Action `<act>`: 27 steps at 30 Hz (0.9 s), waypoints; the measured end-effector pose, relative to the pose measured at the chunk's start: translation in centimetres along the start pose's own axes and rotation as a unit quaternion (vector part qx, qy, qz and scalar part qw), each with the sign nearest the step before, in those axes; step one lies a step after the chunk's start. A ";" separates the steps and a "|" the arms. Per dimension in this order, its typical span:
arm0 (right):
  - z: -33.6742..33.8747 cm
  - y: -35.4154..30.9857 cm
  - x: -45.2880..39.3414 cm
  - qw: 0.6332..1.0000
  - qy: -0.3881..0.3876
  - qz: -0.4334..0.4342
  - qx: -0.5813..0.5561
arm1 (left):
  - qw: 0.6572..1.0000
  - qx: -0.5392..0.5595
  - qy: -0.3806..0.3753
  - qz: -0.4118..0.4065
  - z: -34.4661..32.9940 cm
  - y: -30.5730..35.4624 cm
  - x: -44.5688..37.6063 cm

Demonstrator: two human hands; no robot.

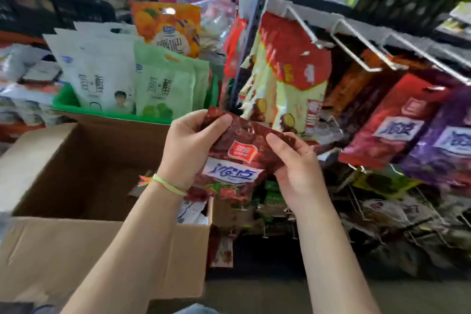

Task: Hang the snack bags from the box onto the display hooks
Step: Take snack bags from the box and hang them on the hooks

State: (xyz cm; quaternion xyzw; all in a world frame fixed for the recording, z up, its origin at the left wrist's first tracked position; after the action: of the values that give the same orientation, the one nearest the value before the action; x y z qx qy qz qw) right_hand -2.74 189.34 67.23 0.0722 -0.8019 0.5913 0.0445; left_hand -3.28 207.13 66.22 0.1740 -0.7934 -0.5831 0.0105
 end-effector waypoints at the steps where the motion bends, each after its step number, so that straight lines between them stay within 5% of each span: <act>1: 2.1 -0.8 0.2 0.999 0.018 0.001 -0.032 | 1.000 0.001 -0.020 0.009 -2.5 -0.6 0.5; 15: 28.2 -13.0 -3.5 0.971 0.169 0.167 -0.004 | 0.982 -0.023 -0.170 0.078 -30.3 -9.4 5.0; 27: 27.9 -18.6 -9.2 0.954 0.158 0.236 0.093 | 0.995 -0.041 -0.064 0.059 -33.4 -10.2 2.5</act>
State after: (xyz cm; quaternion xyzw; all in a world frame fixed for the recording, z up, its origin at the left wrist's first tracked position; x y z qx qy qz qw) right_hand 9.85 157.87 74.98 -0.2099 -0.7204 0.6606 0.0229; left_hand 4.36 172.98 66.91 0.0886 -0.7769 -0.6234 0.0019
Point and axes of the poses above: each hand's wrist, its own x-axis away from the middle knuckle, its own z-axis out of the back of the hand, y = z × x, the point moved 2 cm from there along -x, towards the middle knuckle, and after that the axes turned 4 degrees about -z, right-handed, at the moved point
